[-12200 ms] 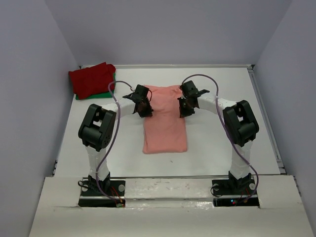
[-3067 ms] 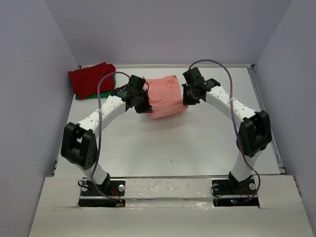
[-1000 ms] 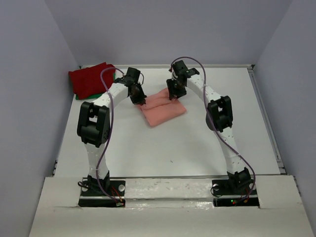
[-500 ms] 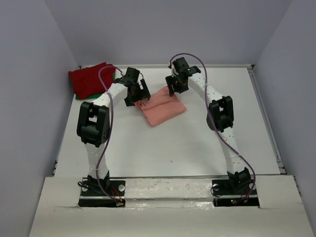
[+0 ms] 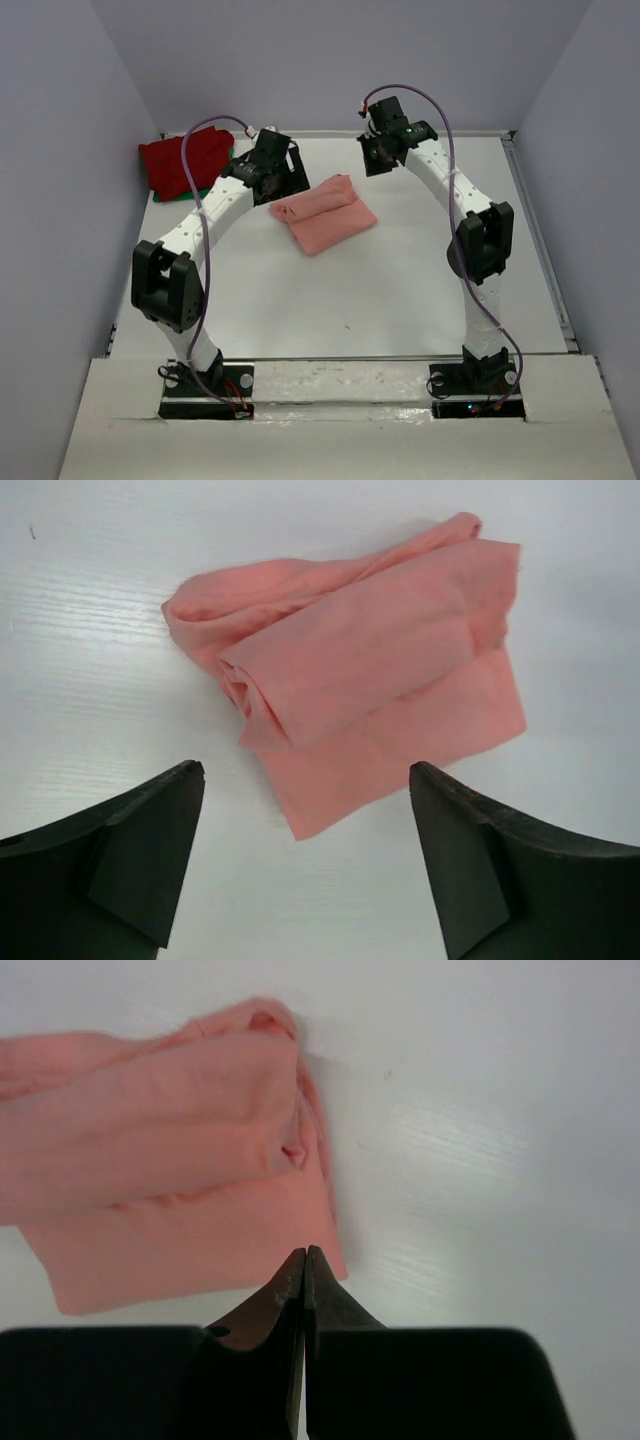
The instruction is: Fold and stack the t-shirts
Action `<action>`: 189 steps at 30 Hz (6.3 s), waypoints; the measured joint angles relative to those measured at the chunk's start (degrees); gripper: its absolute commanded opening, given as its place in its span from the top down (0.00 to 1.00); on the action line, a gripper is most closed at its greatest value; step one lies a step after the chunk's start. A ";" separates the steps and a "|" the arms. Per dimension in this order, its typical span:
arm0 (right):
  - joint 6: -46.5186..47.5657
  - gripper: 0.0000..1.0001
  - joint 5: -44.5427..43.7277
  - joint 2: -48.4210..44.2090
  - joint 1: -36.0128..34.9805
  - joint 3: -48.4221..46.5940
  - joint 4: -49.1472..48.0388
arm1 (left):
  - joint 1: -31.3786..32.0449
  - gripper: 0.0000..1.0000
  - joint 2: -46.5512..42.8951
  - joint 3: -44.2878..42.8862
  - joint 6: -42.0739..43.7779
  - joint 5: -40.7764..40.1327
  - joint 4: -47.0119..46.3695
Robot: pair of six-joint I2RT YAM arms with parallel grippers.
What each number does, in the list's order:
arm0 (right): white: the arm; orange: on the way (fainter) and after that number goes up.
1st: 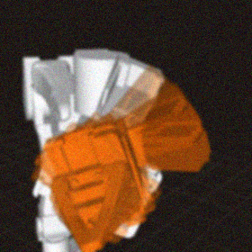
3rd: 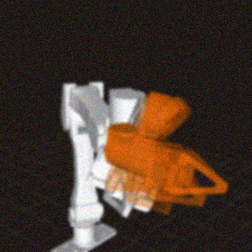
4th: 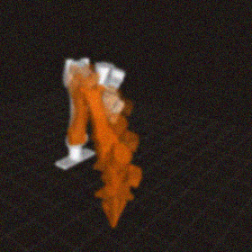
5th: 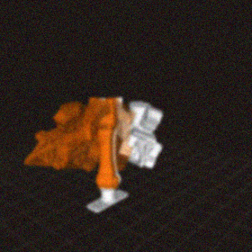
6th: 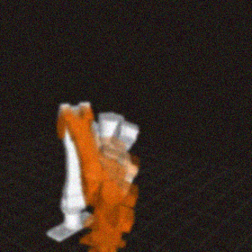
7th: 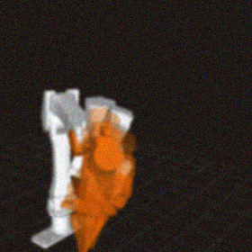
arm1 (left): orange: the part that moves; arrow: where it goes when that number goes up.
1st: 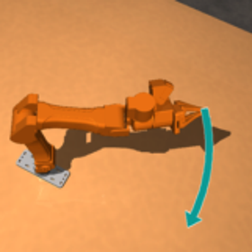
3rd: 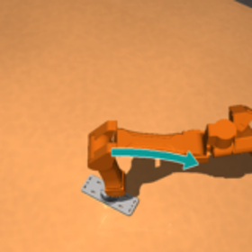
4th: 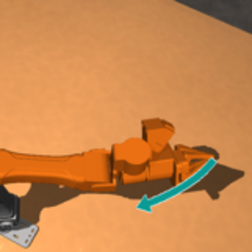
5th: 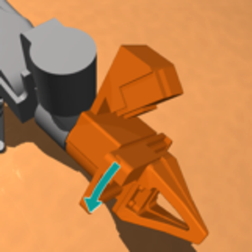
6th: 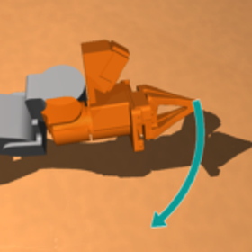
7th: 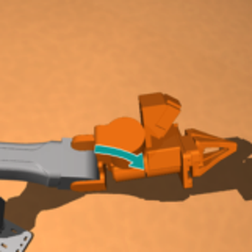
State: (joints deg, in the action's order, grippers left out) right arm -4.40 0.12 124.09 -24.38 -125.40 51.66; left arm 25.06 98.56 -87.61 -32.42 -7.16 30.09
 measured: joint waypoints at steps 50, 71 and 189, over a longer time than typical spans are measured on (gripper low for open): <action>-5.75 1.00 8.79 13.29 -1.88 6.40 -5.95 | 5.55 1.00 14.97 4.37 -3.08 10.62 -10.03; -7.45 1.00 8.00 5.57 -2.49 20.15 -11.87 | 2.67 1.00 15.15 10.97 -4.09 7.23 -17.42; -25.92 1.00 -11.69 -31.80 -20.57 63.95 -11.72 | 21.31 0.64 -24.48 37.27 -18.88 -11.08 2.45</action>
State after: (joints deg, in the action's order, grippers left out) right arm -30.33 -11.57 92.29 -44.95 -61.45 39.94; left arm 46.37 74.08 -50.35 -51.31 -18.24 32.53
